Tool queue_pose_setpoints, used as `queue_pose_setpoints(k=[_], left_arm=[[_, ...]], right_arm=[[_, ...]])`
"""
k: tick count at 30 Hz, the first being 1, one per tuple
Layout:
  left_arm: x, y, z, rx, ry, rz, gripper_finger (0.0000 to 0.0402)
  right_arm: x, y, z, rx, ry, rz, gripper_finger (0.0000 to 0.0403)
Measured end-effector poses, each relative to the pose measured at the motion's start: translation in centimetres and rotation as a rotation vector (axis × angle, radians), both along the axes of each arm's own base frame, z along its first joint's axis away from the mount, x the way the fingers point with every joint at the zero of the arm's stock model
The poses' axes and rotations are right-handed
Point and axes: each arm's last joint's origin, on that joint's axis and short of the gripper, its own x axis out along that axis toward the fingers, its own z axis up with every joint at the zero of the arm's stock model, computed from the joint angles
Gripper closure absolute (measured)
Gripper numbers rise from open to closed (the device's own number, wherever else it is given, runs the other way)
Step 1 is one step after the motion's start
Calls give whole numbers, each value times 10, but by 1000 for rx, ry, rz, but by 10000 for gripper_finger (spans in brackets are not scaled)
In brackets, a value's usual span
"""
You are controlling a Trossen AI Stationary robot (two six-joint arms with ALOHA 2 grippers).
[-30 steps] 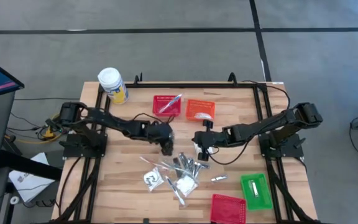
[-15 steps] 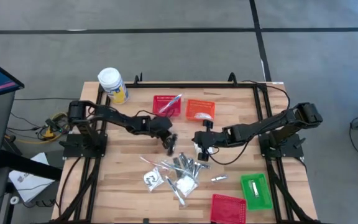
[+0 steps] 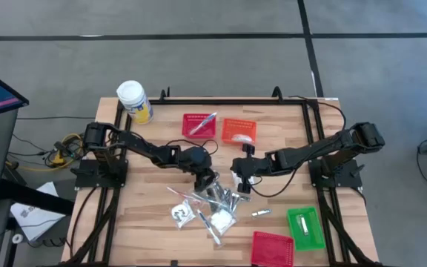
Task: Pick & Place Travel size toiletries
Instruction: Put the black hair comb into the bottom red bin
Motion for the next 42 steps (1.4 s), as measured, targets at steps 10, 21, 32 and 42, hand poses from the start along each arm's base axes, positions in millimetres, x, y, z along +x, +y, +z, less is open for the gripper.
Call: queue_pose_setpoints(k=[10,21,32,42], left_arm=[[-11,-11,-8,-306,161,-126,401],[-16,-5,-10,-306,244,-38,401],[-42,-16,31,-75,275,53,401],[-60,-18,32,-100,265,139,401]], right_arm=[[0,0,0,-1,4,1,402],[0,0,0,-3,-4,4,402],[2,0,2,-10,-18,13,402],[10,-5,7,28,-102,51,402]])
